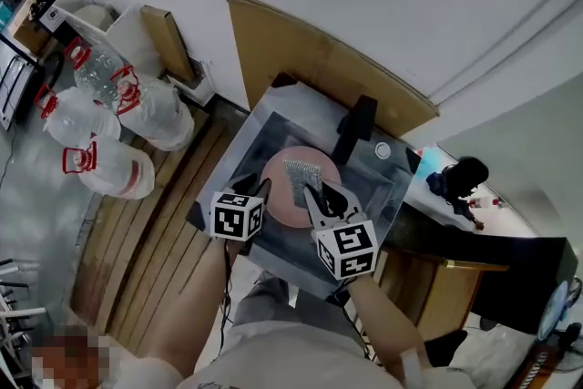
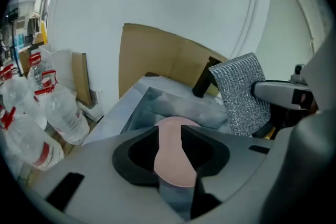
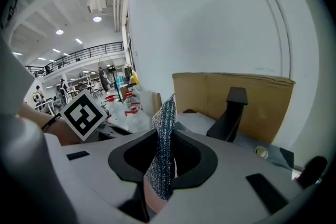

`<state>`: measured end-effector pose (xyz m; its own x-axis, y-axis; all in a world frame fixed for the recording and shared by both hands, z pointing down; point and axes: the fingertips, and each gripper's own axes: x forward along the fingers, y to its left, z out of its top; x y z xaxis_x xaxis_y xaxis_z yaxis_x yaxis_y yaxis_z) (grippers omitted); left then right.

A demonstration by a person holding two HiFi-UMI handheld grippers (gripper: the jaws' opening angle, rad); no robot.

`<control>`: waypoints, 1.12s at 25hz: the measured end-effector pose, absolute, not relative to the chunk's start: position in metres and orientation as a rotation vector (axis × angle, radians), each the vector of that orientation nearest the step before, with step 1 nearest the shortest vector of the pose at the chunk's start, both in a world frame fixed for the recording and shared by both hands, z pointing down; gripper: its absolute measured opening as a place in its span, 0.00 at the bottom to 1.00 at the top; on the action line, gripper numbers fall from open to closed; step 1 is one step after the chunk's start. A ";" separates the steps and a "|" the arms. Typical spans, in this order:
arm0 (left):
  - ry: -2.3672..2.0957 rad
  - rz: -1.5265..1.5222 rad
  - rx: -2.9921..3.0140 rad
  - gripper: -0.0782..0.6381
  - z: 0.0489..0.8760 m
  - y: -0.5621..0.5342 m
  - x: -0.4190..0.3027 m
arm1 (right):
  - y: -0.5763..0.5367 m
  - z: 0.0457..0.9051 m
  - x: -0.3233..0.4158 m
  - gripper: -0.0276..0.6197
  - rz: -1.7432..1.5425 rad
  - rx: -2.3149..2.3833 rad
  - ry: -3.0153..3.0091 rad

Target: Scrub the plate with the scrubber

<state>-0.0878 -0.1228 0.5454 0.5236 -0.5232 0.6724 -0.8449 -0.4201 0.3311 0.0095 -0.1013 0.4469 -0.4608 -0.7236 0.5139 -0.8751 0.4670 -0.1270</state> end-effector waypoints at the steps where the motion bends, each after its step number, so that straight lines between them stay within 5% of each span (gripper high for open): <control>1: -1.111 0.649 2.090 0.30 0.556 -0.125 -0.087 | -0.104 0.456 0.010 0.21 0.545 1.330 -2.325; 28: -1.114 0.724 1.719 0.30 0.722 -0.151 -0.091 | -0.151 0.683 -0.016 0.21 0.837 0.965 -2.095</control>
